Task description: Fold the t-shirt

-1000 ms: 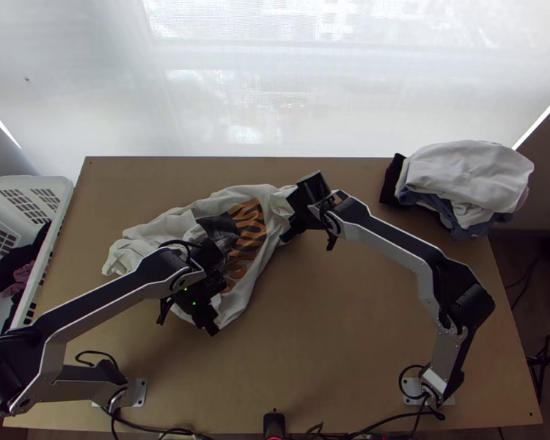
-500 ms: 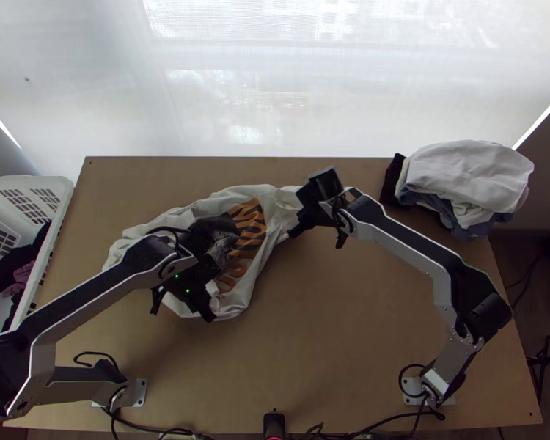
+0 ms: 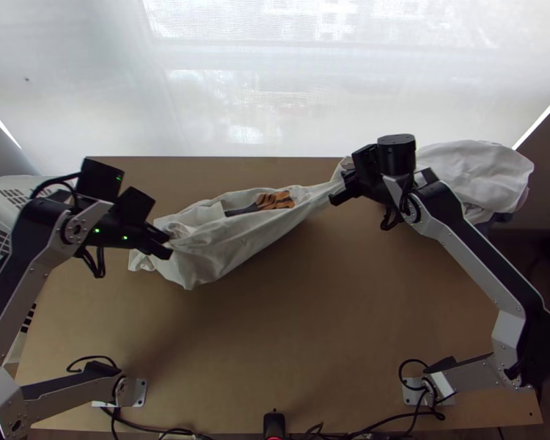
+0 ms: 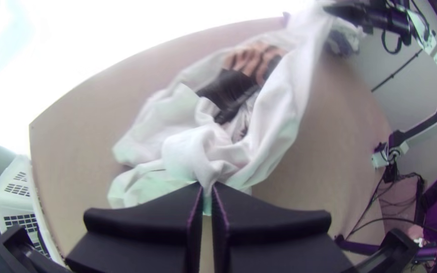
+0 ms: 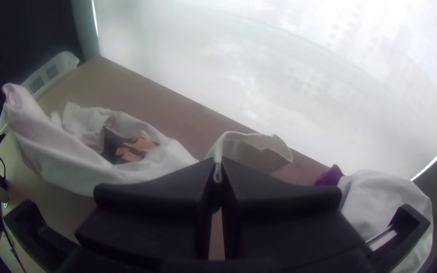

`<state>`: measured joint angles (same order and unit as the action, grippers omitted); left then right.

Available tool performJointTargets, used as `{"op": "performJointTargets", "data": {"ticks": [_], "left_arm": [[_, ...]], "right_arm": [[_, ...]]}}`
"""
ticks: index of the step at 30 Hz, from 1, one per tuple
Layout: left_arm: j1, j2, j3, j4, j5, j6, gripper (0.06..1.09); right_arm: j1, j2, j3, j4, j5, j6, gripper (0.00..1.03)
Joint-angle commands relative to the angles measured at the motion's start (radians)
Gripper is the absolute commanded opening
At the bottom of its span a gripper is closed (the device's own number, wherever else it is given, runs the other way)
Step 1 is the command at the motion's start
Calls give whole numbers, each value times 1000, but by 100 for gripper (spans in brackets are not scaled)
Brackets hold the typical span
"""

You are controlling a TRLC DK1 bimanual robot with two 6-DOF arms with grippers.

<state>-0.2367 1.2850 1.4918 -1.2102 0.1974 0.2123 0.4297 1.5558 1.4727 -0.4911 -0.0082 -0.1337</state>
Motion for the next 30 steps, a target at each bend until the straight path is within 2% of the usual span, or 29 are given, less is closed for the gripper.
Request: {"op": "performJointTargets", "data": {"ticks": [1,9,20,25,30], "left_arm": [[189,-39,257,-25,0,-7,9],[280,-39,443,11,-1,-39,9],[359,-36,729,135,-10,-129,9],[392,-115,729,239,-33,-131,9],[393,-222,667,327,-108,-136,9]], "right_arm": [[-65,-146,14,-37,2,8,3],[-120,-292,80,-69,27,3,3],[-126,-468,186,-46,137,-87,3],[-124,-522,216,-14,165,-142,3],[-121,-579,228,13,169,-172,3]]}}
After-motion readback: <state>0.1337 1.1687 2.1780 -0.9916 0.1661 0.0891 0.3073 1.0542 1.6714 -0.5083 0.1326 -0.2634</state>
